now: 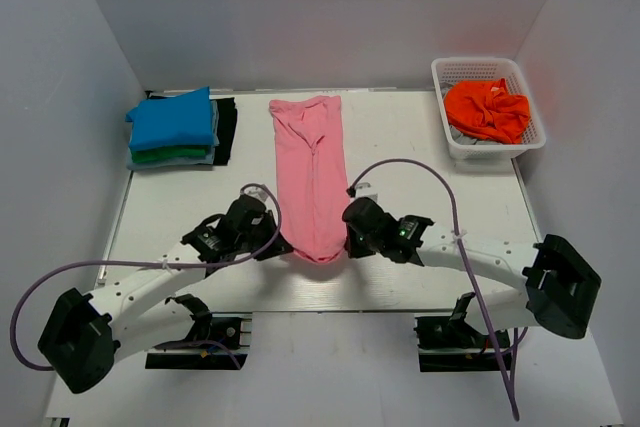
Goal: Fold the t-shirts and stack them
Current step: Fold the folded rectangular tshirt in 1/3 of the way
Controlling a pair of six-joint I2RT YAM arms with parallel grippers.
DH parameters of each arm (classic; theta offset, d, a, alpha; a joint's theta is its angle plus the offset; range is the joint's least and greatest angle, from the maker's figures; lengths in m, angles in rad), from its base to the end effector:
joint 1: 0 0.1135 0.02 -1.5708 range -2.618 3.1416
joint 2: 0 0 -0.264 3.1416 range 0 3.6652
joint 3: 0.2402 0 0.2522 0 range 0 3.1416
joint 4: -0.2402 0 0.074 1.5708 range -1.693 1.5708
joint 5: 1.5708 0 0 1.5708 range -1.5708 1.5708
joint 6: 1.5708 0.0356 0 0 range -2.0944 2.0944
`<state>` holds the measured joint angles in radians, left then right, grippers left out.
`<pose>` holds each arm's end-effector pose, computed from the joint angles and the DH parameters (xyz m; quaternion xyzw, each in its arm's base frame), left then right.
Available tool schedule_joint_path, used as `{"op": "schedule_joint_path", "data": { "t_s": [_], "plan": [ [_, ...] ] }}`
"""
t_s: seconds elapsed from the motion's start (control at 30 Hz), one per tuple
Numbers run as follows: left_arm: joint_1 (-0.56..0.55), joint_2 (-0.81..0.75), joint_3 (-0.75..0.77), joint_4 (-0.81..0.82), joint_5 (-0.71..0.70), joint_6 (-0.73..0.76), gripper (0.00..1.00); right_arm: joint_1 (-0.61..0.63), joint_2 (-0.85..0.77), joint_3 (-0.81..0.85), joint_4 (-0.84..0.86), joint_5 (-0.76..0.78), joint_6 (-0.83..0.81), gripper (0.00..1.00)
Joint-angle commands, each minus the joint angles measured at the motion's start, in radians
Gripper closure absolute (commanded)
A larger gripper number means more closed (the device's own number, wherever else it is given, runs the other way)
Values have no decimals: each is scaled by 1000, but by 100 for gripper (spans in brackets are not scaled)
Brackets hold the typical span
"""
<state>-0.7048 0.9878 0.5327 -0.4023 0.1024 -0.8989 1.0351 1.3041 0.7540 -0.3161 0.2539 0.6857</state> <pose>0.1444 -0.1276 0.1974 -0.0729 0.9332 -0.2840 0.2080 0.1408 0.2198 0.2086 -0.1188 0.9245 0.1820 0.3133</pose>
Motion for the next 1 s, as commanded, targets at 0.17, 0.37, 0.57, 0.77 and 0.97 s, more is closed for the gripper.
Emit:
{"op": "schedule_joint_path", "data": {
  "t_s": [0.17,0.37,0.57,0.77,0.97],
  "plan": [
    [16,147,275,45,-323,70,100,-86,122,209,101,303,-155,100],
    [25,334,504,-73,-572,94,100,-176,234,361,160,305,-245,100],
    [67,466,627,-47,-621,140,100,-256,342,476,189,216,-305,100],
    [114,583,671,-35,-592,149,100,-316,442,567,198,110,-344,100],
    [159,629,681,34,-549,189,100,-357,549,633,212,2,-377,100]
  ]
}}
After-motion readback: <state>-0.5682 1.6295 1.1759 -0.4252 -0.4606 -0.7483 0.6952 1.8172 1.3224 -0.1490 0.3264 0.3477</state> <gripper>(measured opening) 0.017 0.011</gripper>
